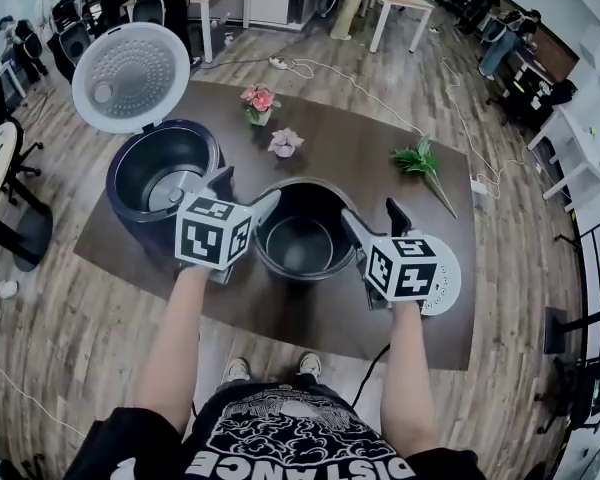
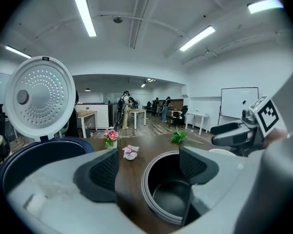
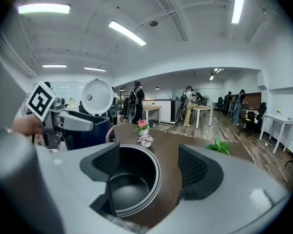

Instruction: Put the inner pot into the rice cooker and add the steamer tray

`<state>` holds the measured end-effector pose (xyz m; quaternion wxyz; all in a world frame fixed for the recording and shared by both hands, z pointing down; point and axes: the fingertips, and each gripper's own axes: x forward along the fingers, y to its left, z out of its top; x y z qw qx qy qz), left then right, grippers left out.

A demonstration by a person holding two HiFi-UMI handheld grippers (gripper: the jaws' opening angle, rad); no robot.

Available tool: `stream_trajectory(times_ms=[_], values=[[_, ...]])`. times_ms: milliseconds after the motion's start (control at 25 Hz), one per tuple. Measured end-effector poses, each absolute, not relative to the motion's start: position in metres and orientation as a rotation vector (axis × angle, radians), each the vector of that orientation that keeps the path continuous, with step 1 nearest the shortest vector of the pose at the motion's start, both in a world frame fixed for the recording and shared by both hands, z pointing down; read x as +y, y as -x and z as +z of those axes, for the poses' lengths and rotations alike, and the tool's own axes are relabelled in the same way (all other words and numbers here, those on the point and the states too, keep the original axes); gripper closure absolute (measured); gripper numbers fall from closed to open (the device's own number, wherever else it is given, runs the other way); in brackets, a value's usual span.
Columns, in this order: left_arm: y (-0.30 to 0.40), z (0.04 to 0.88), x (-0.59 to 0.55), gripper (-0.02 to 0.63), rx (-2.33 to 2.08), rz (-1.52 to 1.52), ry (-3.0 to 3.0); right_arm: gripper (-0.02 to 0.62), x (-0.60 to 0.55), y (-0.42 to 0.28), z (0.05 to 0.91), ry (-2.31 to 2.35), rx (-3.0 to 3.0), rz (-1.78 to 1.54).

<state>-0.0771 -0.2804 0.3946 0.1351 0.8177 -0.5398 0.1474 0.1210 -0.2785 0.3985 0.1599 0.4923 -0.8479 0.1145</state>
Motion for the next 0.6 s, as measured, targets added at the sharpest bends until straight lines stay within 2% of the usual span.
stream_trajectory(times_ms=[600], values=[[0.077,0.466,-0.257,0.215,-1.51,0.44,-2.142,0.25,-0.284,-0.116,0.456,-1.298,-2.396,0.498]])
